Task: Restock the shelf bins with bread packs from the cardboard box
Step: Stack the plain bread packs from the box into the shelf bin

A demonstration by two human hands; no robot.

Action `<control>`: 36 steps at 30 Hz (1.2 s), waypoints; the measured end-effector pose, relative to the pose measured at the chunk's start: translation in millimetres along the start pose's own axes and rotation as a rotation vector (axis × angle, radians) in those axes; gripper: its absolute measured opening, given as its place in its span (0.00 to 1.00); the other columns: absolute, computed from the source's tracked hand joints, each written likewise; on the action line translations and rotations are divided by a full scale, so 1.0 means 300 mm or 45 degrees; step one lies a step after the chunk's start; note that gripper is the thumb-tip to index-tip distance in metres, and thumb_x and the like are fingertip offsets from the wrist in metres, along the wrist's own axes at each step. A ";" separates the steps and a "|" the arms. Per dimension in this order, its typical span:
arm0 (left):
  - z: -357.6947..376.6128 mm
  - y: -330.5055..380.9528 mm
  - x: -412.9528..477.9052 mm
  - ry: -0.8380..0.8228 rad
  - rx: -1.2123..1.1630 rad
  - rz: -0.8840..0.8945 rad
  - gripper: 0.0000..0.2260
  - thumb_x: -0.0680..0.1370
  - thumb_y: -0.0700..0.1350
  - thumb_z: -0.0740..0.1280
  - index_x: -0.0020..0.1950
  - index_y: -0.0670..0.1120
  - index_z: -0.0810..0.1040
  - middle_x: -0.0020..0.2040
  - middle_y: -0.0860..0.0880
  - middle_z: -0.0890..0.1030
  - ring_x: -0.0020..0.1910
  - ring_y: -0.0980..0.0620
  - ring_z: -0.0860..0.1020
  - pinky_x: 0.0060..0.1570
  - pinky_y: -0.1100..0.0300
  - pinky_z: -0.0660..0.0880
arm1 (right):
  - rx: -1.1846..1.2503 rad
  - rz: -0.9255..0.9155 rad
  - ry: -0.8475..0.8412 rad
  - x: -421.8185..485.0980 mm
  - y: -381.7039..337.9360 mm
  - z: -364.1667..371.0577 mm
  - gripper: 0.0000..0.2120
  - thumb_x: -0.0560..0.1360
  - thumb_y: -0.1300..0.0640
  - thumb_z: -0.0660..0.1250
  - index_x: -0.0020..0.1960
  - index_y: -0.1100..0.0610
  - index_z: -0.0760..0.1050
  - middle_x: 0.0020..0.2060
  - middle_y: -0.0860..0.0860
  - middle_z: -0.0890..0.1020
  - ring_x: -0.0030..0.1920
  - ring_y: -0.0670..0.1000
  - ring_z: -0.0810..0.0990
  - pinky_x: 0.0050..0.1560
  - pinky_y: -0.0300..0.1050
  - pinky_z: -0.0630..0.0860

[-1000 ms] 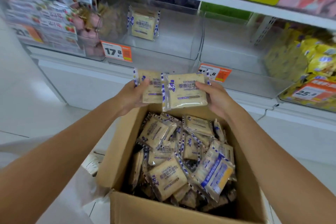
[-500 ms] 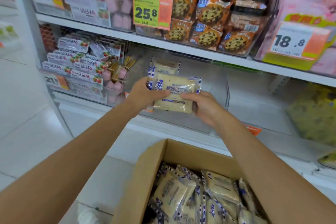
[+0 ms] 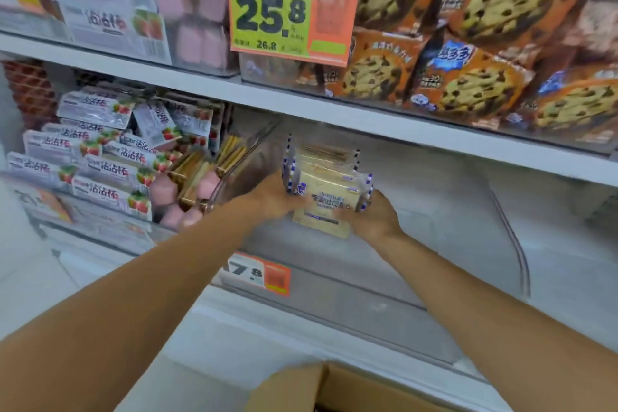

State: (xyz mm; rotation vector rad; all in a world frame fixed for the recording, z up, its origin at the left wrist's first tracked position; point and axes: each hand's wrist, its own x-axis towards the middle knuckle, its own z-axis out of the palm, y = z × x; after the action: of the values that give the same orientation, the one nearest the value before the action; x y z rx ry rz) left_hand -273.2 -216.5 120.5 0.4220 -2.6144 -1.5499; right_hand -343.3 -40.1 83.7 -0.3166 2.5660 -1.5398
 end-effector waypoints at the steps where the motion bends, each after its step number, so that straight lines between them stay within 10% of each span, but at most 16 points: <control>1: -0.002 0.000 -0.011 -0.034 0.007 0.029 0.21 0.77 0.39 0.71 0.66 0.47 0.66 0.58 0.50 0.74 0.56 0.53 0.73 0.47 0.66 0.72 | -0.018 -0.012 0.020 0.008 0.002 -0.002 0.21 0.67 0.55 0.78 0.55 0.59 0.73 0.49 0.52 0.81 0.45 0.51 0.80 0.35 0.39 0.72; 5: -0.012 -0.011 -0.048 -0.092 0.005 0.169 0.42 0.79 0.35 0.67 0.79 0.45 0.38 0.69 0.49 0.67 0.57 0.56 0.70 0.35 0.79 0.68 | -0.014 -0.080 -0.018 0.033 -0.018 0.004 0.22 0.68 0.56 0.78 0.55 0.58 0.70 0.50 0.51 0.79 0.46 0.51 0.78 0.39 0.39 0.73; 9: -0.001 -0.022 -0.051 -0.181 0.038 0.198 0.38 0.80 0.37 0.64 0.80 0.46 0.41 0.72 0.54 0.60 0.66 0.60 0.63 0.42 0.84 0.64 | 0.122 -0.201 -0.082 0.032 -0.029 0.004 0.43 0.66 0.59 0.79 0.73 0.53 0.59 0.62 0.52 0.74 0.57 0.50 0.76 0.57 0.51 0.78; 12: -0.003 -0.017 -0.020 -0.114 0.004 0.192 0.35 0.81 0.40 0.65 0.81 0.50 0.47 0.74 0.55 0.50 0.70 0.63 0.53 0.50 0.88 0.55 | -0.056 -0.465 -0.054 0.032 -0.036 -0.022 0.44 0.68 0.63 0.77 0.77 0.49 0.58 0.66 0.48 0.66 0.62 0.43 0.68 0.59 0.27 0.68; 19: -0.007 -0.051 0.037 -0.052 0.163 0.195 0.38 0.78 0.45 0.69 0.80 0.53 0.48 0.79 0.51 0.33 0.78 0.54 0.41 0.69 0.68 0.51 | -0.253 -0.588 -0.068 0.058 -0.021 0.003 0.33 0.72 0.65 0.73 0.73 0.53 0.67 0.76 0.55 0.53 0.75 0.50 0.58 0.52 0.11 0.49; 27: -0.002 -0.061 0.040 -0.084 0.149 0.156 0.41 0.77 0.44 0.71 0.80 0.57 0.45 0.78 0.49 0.31 0.80 0.48 0.46 0.76 0.54 0.55 | -0.244 -0.560 -0.091 0.056 -0.032 -0.007 0.35 0.71 0.64 0.74 0.74 0.50 0.66 0.78 0.56 0.52 0.78 0.52 0.51 0.66 0.24 0.53; 32: -0.022 -0.006 -0.021 -0.053 0.304 0.090 0.43 0.77 0.46 0.71 0.80 0.57 0.44 0.80 0.44 0.35 0.79 0.47 0.41 0.75 0.54 0.50 | -0.229 -0.492 -0.107 -0.016 -0.057 -0.082 0.37 0.72 0.64 0.73 0.75 0.45 0.62 0.77 0.58 0.53 0.78 0.53 0.48 0.69 0.37 0.56; 36: -0.009 0.058 -0.148 0.106 0.255 0.082 0.31 0.75 0.49 0.73 0.75 0.49 0.65 0.68 0.46 0.74 0.63 0.46 0.76 0.64 0.50 0.74 | -0.336 -0.480 -0.014 -0.175 -0.078 -0.175 0.28 0.74 0.61 0.72 0.72 0.53 0.69 0.68 0.57 0.68 0.65 0.55 0.71 0.62 0.35 0.65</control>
State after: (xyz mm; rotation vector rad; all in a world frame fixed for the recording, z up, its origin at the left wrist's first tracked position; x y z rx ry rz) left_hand -233.5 -198.8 140.4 0.4019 -2.6996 -1.2292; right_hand -301.3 7.0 129.3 -0.8787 2.8219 -1.2812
